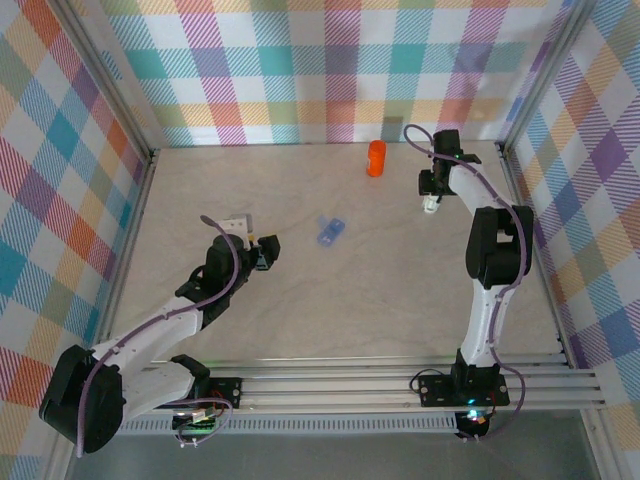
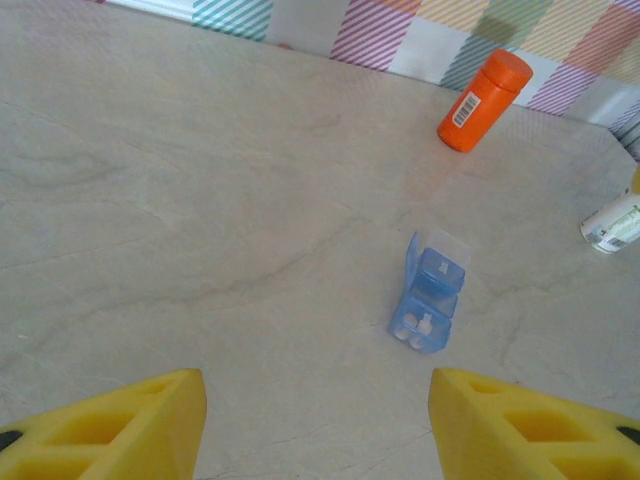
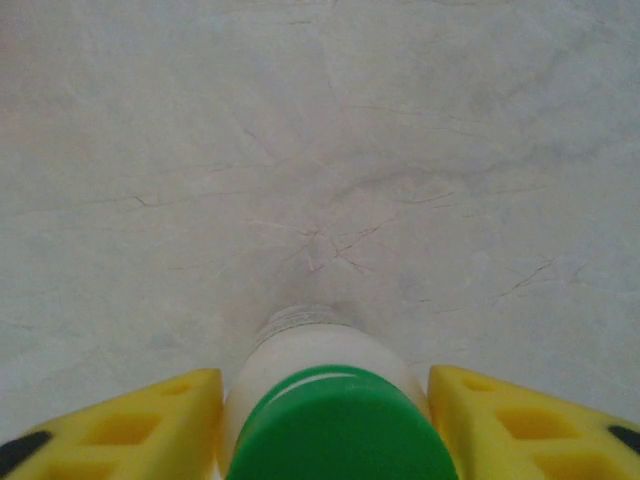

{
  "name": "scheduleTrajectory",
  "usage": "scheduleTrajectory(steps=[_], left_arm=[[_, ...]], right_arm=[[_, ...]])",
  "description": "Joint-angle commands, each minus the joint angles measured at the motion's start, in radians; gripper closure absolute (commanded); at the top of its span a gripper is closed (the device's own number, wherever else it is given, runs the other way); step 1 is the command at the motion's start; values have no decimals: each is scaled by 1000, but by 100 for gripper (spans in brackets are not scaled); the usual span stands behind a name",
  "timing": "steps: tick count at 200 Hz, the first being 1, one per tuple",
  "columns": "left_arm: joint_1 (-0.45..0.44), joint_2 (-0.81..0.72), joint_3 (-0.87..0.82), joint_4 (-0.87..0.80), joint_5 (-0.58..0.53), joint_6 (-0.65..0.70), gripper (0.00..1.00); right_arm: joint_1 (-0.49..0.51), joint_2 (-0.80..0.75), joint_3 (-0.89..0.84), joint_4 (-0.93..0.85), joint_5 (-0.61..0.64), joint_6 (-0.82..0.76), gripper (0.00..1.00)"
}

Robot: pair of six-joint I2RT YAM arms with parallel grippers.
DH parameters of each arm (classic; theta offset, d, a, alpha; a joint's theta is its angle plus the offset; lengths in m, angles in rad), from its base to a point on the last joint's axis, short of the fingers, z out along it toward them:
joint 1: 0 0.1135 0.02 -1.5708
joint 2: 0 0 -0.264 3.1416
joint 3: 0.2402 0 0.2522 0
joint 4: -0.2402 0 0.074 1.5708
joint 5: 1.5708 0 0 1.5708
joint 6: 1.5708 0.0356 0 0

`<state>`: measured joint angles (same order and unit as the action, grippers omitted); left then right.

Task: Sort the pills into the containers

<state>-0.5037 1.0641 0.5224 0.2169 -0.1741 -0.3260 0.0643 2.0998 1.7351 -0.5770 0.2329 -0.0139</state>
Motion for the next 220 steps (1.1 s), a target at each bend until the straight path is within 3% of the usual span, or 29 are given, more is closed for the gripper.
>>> scheduleTrajectory(steps=[1,30,71,104,145,220], left_arm=[[-6,8,18,26,1,-14,39],[-6,13,19,26,4,-16,39],[-6,16,12,38,-10,-24,39],[-6,15,11,39,-14,-29,39],[-6,-4,5,30,-44,-34,39],[-6,-22,4,22,-54,-37,39]], right_arm=[[-7,3,8,-11,-58,-6,58],[-5,-38,-7,-10,-134,-7,72],[61,-171,-52,53,-308,46,80],[208,-169,5,57,-303,40,82],[349,-60,123,66,-301,74,85],[423,110,235,130,-244,101,86]])
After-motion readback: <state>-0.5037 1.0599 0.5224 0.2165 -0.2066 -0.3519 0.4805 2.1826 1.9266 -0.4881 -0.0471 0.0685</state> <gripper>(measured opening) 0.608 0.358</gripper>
